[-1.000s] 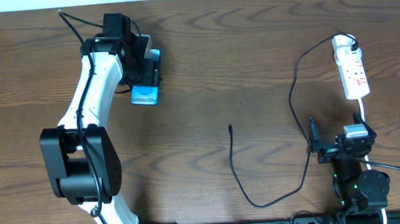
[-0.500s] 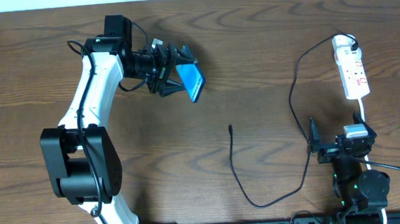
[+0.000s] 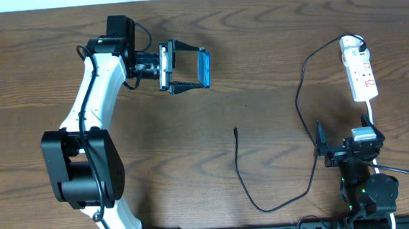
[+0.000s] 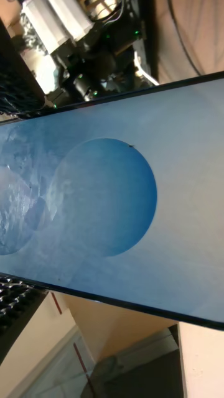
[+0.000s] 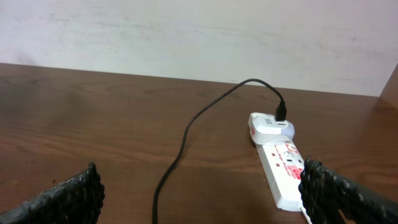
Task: Plug charger to phone and switch on socket
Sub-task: 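Lift the phone with the left gripper and turn it upright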
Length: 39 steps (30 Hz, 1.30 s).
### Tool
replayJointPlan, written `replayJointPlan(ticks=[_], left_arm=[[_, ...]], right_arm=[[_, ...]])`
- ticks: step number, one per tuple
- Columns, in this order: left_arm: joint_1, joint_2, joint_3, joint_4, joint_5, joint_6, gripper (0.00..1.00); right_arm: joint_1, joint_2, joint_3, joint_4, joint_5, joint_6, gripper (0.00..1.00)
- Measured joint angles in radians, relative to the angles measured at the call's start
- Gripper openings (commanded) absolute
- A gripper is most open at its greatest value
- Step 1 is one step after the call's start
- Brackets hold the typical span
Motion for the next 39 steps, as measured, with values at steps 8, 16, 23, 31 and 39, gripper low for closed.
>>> replayJointPlan(ticks=[8,16,23,31,39], left_arm=[[0.000,0.000,0.000,0.000,0.052,-0.031,0.07],[0.000,0.000,0.000,0.000,0.060,-0.031,0.08],[0.000,0.000,0.000,0.000,0.060,-0.031,0.06],[0.000,0.000,0.000,0.000,0.060,-0.061,0.07],[0.000,0.000,0.000,0.000,0.021,-0.069,0.07]], right_arm=[[0.000,0.000,0.000,0.000,0.000,0.000,0.99],[0.000,0.000,0.000,0.000,0.000,0.000,0.99],[0.000,0.000,0.000,0.000,0.000,0.000,0.99],[0.000,0.000,0.000,0.000,0.000,0.000,0.99],[0.000,0.000,0.000,0.000,0.000,0.000,0.99]])
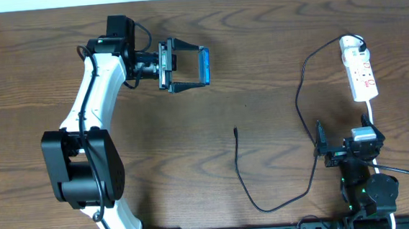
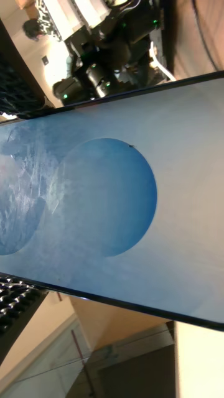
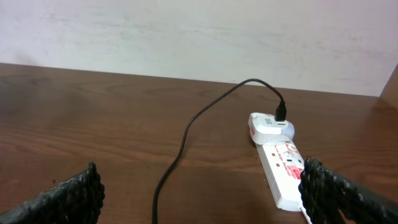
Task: Plug charger to phone and switch on socket
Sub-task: 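Lift the phone with the left gripper and turn it upright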
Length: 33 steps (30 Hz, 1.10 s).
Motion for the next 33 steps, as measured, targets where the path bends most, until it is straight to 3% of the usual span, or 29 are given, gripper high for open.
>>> replayJointPlan(ticks=[6,33], left_arm=[[0.000,0.000,0.000,0.000,-0.093,-0.007,0.07],[0.000,0.000,0.000,-0.008,-0.896,-0.011,0.07]], right_arm=[[0.000,0.000,0.000,0.000,0.000,0.000,0.99],[0.000,0.000,0.000,0.000,0.000,0.000,0.99]])
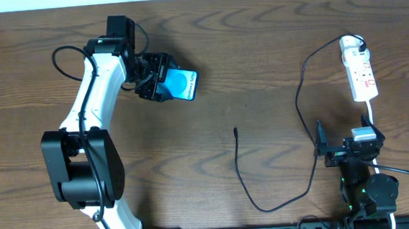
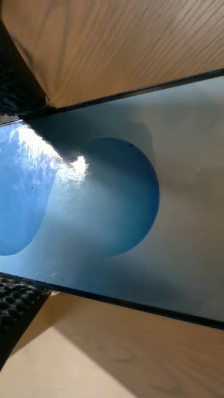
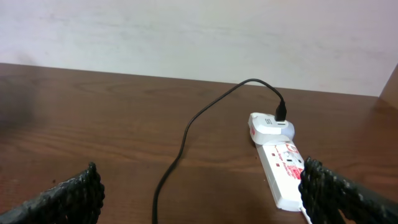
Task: Plug charger to phone and switch on socket
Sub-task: 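Lift the phone with the left gripper and turn it upright, then grasp the black cable's plug end with the right gripper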
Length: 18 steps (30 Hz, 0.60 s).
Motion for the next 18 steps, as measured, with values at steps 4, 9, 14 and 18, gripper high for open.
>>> replayJointPlan(ticks=[4,9,14,18], left_arm=[[0.000,0.000,0.000,-0.003,-0.084,0.000,0.07],[0.000,0.000,0.000,-0.011,-0.160,0.000,0.07],[0.000,0.000,0.000,-0.018,-0.172,0.000,0.08],[0.000,0.000,0.000,-0.019,-0.175,0.000,0.07]], right_arm=[[0.000,0.000,0.000,0.000,0.000,0.000,0.99],[0.000,0.000,0.000,0.000,0.003,0.000,0.99],[0.000,0.000,0.000,0.001,0.006,0.000,0.99],[0.000,0.000,0.000,0.010,0.016,-0.010,0.99]])
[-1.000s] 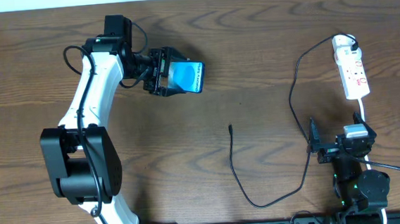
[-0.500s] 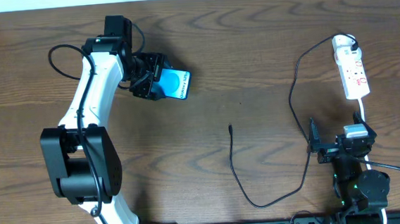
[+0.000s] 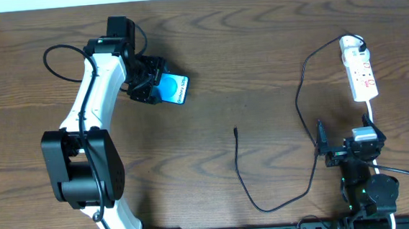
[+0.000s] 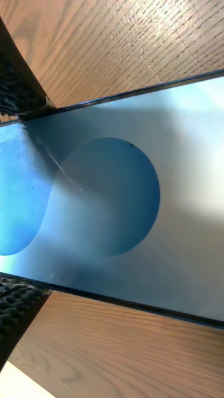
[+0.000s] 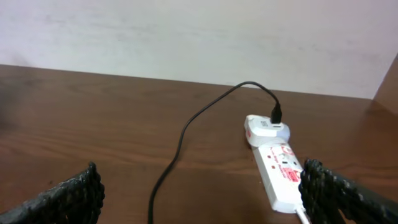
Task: Plug charger to phone and switch on socket
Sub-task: 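Grasp the black cable's plug end with the right gripper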
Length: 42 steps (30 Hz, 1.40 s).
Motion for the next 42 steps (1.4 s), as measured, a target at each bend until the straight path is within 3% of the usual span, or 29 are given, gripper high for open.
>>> replayJointPlan(ticks=[5,11,18,24,30,33,38,42], left_arm=[[0.000,0.000,0.000,-0.003,0.000,0.000,0.07],[0.000,0.000,0.000,-0.003,-0.001,0.000,0.08],[0.000,0.000,0.000,-0.004,-0.007,0.000,0.08],[0.000,0.000,0.000,-0.005,-0.011,0.000,0.08],[0.000,0.000,0.000,-0.004,-0.012,0.000,0.08],[0.000,0.000,0.000,-0.003,-0.011,0.000,0.08],[0.000,0.000,0.000,-0.005,-0.012,0.000,0.08],[0.000,0.000,0.000,-0.004,-0.011,0.000,0.07]], right_arm=[[0.000,0.000,0.000,0.019,0.002,-0.004,0.99],[0.000,0.000,0.000,0.161,0.002,-0.004,0.99],[-0.011,0.099,0.079,0.140,-0.008,0.023,0.99],[-0.040,0.416,0.277,0.124,-0.100,0.027,0.99],[-0.063,0.940,0.557,0.123,-0.359,0.075,0.99],[-0.064,1.233,0.695,0.163,-0.588,0.143,0.99],[-0.047,1.574,0.769,0.539,-0.909,0.432,0.99],[-0.039,1.730,0.771,0.604,-0.968,0.688,0.99]])
